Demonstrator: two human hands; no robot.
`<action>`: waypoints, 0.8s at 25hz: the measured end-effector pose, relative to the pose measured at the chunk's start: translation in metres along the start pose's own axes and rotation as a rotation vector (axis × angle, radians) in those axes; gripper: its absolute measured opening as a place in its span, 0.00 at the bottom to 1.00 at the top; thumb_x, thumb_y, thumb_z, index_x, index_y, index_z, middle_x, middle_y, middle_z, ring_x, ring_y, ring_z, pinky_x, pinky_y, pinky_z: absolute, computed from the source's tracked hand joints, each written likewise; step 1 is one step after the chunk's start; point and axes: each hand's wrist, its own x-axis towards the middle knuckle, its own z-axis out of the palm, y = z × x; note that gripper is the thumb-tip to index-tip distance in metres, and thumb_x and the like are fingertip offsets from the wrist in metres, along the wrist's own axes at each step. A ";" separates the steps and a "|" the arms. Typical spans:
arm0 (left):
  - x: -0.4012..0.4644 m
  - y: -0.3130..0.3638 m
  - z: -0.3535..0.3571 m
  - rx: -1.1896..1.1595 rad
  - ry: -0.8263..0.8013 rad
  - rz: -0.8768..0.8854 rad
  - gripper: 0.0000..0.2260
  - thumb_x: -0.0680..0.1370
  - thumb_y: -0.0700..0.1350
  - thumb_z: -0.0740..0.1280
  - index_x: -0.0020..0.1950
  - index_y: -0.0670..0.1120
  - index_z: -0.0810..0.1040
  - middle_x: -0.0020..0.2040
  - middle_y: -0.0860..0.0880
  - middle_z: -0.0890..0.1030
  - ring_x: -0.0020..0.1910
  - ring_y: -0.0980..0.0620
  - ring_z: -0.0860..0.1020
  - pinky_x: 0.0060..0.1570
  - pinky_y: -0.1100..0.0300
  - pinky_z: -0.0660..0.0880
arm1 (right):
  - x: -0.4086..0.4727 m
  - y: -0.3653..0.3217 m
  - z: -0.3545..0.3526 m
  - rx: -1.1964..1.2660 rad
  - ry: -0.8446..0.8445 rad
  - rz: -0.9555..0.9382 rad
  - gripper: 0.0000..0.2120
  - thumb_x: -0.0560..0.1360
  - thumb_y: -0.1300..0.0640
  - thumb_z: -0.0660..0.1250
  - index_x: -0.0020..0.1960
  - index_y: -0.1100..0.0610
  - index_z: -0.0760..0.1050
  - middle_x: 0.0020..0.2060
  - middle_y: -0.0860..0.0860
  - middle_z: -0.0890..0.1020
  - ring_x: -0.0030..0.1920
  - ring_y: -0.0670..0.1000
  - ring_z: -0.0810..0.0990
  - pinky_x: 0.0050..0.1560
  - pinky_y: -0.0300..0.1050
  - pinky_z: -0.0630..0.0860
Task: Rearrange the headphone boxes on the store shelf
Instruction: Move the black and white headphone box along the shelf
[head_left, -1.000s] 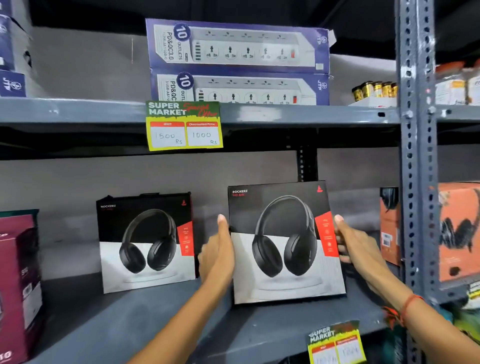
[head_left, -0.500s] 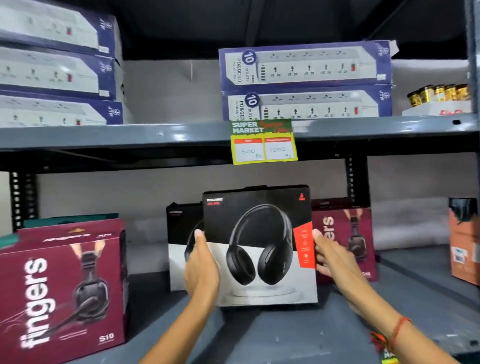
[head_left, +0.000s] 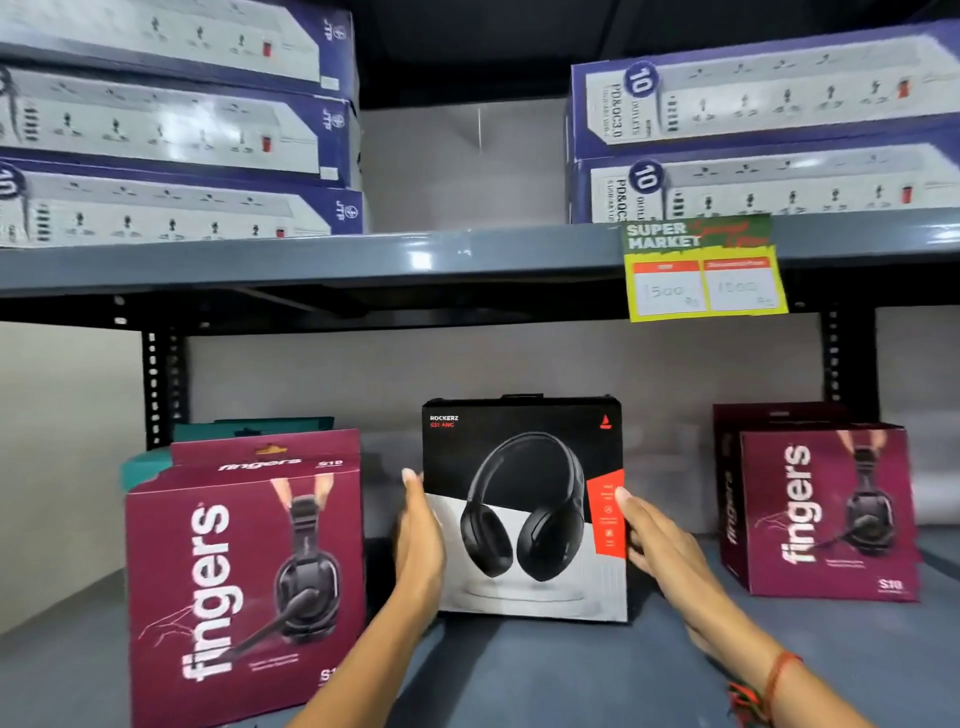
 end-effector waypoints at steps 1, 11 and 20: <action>0.003 -0.003 0.000 -0.021 -0.024 -0.004 0.32 0.80 0.68 0.44 0.74 0.55 0.72 0.74 0.49 0.74 0.74 0.46 0.69 0.76 0.46 0.62 | 0.002 0.003 0.000 -0.007 -0.001 0.007 0.19 0.80 0.41 0.64 0.65 0.49 0.81 0.62 0.47 0.85 0.66 0.49 0.80 0.74 0.56 0.69; -0.026 0.023 0.003 0.157 -0.008 0.338 0.26 0.83 0.60 0.50 0.81 0.56 0.56 0.81 0.55 0.60 0.79 0.56 0.58 0.71 0.63 0.53 | -0.003 -0.014 0.007 -0.158 0.082 -0.069 0.34 0.79 0.37 0.61 0.82 0.44 0.57 0.81 0.47 0.64 0.80 0.51 0.61 0.79 0.53 0.56; -0.061 0.131 -0.106 0.197 0.350 0.861 0.25 0.82 0.57 0.55 0.78 0.50 0.65 0.77 0.53 0.69 0.72 0.65 0.66 0.70 0.72 0.60 | -0.039 -0.083 0.123 0.073 -0.086 -0.495 0.32 0.77 0.42 0.63 0.79 0.48 0.63 0.75 0.40 0.67 0.77 0.43 0.63 0.77 0.44 0.58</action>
